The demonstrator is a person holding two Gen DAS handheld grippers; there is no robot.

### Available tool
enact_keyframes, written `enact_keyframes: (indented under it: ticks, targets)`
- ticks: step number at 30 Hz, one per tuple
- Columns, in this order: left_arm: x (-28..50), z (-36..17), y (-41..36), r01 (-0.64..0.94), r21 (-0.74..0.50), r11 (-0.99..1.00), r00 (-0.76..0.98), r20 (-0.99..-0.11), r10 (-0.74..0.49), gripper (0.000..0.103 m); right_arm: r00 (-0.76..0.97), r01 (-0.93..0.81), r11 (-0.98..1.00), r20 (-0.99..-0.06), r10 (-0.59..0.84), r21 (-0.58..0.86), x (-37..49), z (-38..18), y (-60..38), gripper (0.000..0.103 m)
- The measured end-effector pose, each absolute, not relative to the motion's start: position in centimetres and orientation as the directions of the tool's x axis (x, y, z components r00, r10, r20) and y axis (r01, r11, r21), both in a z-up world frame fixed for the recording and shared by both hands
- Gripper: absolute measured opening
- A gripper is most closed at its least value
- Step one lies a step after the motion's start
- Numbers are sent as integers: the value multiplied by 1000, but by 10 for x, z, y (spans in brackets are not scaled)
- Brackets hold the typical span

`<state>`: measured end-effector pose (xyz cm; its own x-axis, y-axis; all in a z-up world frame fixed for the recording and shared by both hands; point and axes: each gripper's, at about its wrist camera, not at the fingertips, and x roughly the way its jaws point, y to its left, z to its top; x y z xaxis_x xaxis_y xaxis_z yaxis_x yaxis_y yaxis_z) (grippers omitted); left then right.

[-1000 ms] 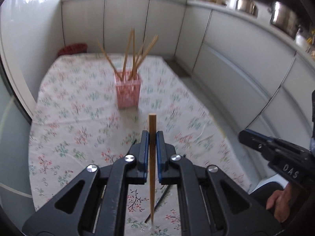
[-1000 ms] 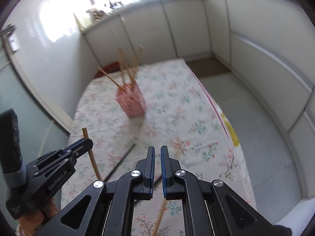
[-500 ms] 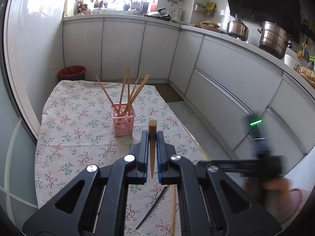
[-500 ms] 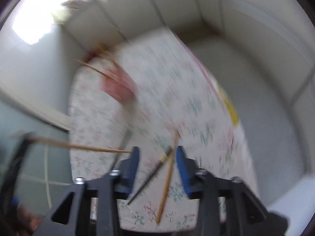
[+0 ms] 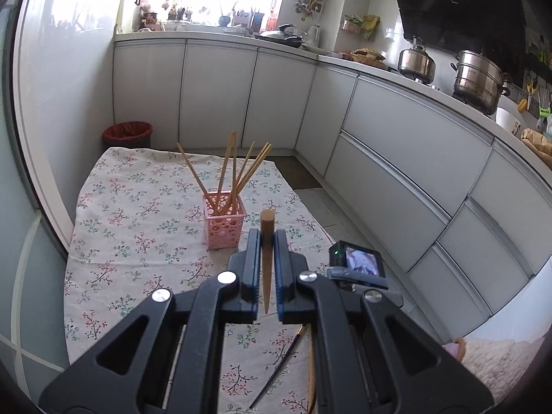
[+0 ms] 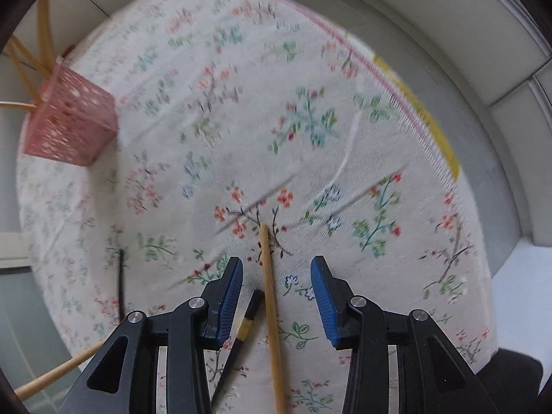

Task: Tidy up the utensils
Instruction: 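Lift both held sticks upright and carry them toward the pink cup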

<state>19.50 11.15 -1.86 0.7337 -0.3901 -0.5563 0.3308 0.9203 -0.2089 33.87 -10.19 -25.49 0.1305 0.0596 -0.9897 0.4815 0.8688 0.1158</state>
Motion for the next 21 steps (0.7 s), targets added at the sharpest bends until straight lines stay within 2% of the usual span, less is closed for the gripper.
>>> enact_keyframes:
  ticks: [2, 4, 5, 12, 21]
  targets:
    - [196, -20, 113, 326, -217, 920, 732, -559, -391, 8, 132, 461, 882, -991, 35, 93, 341, -256, -93, 38]
    - [195, -20, 115, 321, -225, 920, 731, -558, -392, 8, 132, 445, 895, -991, -18, 43, 342, -258, -88, 20]
    - [195, -20, 115, 320, -225, 920, 730, -560, -391, 8, 136, 441, 897, -990, -20, 43, 344, -257, -85, 6]
    - [192, -16, 119, 312, -236, 920, 730, -561, -391, 8, 268, 410, 892, -960, 81, 190, 325, -236, -102, 5]
    - [185, 7, 108, 336, -209, 919, 743, -541, -395, 8, 577, 206, 951, -813, 73, 232, 265, -102, -101, 5]
